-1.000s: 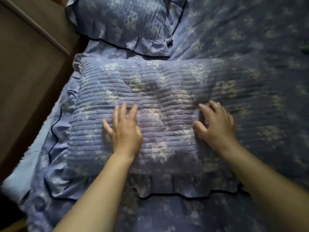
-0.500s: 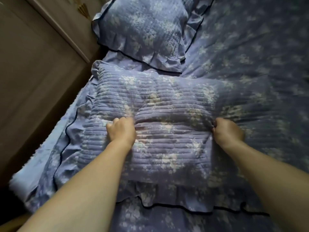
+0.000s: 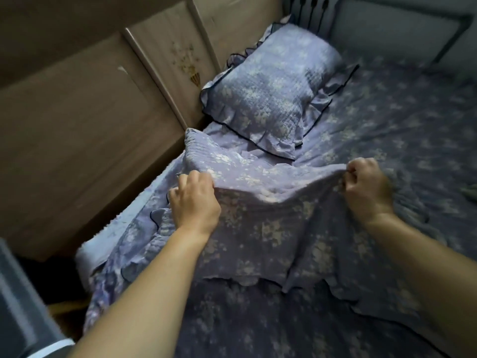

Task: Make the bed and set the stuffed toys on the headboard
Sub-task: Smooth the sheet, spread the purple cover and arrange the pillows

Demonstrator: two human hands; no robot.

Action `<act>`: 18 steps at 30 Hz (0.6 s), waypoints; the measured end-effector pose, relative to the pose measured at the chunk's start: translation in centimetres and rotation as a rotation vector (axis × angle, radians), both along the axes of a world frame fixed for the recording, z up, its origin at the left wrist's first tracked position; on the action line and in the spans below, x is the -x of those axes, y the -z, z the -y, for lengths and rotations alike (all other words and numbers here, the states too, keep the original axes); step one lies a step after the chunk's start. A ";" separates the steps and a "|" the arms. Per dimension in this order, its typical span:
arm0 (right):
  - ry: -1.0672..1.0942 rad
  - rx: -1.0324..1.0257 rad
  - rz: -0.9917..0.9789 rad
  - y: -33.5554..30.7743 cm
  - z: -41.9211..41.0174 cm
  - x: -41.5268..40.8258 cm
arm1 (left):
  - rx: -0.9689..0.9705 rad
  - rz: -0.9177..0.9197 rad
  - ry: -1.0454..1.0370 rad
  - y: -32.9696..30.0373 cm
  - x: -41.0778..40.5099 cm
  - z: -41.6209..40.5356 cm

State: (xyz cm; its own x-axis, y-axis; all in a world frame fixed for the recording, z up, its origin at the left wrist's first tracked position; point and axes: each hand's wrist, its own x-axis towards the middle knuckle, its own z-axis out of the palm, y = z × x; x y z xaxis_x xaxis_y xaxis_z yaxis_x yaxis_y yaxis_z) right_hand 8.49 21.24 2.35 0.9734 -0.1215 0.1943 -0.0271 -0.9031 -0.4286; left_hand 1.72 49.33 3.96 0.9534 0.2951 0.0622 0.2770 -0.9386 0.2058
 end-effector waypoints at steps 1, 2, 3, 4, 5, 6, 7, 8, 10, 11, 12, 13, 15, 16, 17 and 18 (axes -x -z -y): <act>-0.021 -0.007 0.042 -1.0 -0.5 -0.7 | 0.011 0.040 -0.024 -0.9 0.2 -0.3; -0.041 -0.010 0.082 -1.9 -1.2 -1.3 | 0.026 0.084 -0.055 -1.6 0.3 -0.7; -0.067 -0.011 0.121 -2.9 -2.0 -1.9 | 0.038 0.130 -0.087 -2.2 0.6 -1.2; -0.102 -0.012 0.157 -3.8 -3.1 -2.7 | 0.045 0.181 -0.118 -2.8 0.8 -1.8; -0.135 -0.011 0.183 -4.7 -4.2 -3.4 | 0.044 0.232 -0.139 -3.3 1.1 -2.4; -0.161 -0.010 0.194 -5.5 -5.4 -4.0 | 0.039 0.274 -0.159 -3.6 1.3 -3.1; -0.189 -0.011 0.194 -6.3 -6.9 -4.8 | 0.026 0.305 -0.187 -3.9 1.6 -3.9; -0.211 -0.014 0.188 -6.9 -8.3 -5.5 | 0.013 0.325 -0.212 -4.1 1.9 -4.6; -0.254 -0.032 0.186 -7.8 -11.0 -6.8 | -0.021 0.353 -0.253 -4.3 2.5 -5.9; -0.276 -0.045 0.190 -8.1 -12.2 -7.2 | -0.029 0.352 -0.274 -4.3 2.7 -6.3; -0.297 -0.057 0.194 -8.2 -13.3 -7.7 | -0.033 0.341 -0.300 -4.3 3.0 -6.7; -0.316 -0.064 0.194 -8.2 -14.7 -8.2 | -0.038 0.328 -0.326 -4.2 3.3 -7.3; -0.332 -0.055 0.170 -8.0 -16.3 -8.8 | -0.033 0.283 -0.370 -3.5 3.9 -7.6; -0.339 -0.047 0.139 -7.8 -17.3 -9.1 | -0.022 0.236 -0.400 -3.0 4.1 -7.9; -0.339 -0.041 0.102 -7.6 -18.0 -9.3 | -0.003 0.196 -0.425 -2.4 4.3 -8.1; -0.336 -0.040 0.072 -7.5 -18.4 -9.4 | 0.028 0.164 -0.444 -1.8 4.3 -8.1</act>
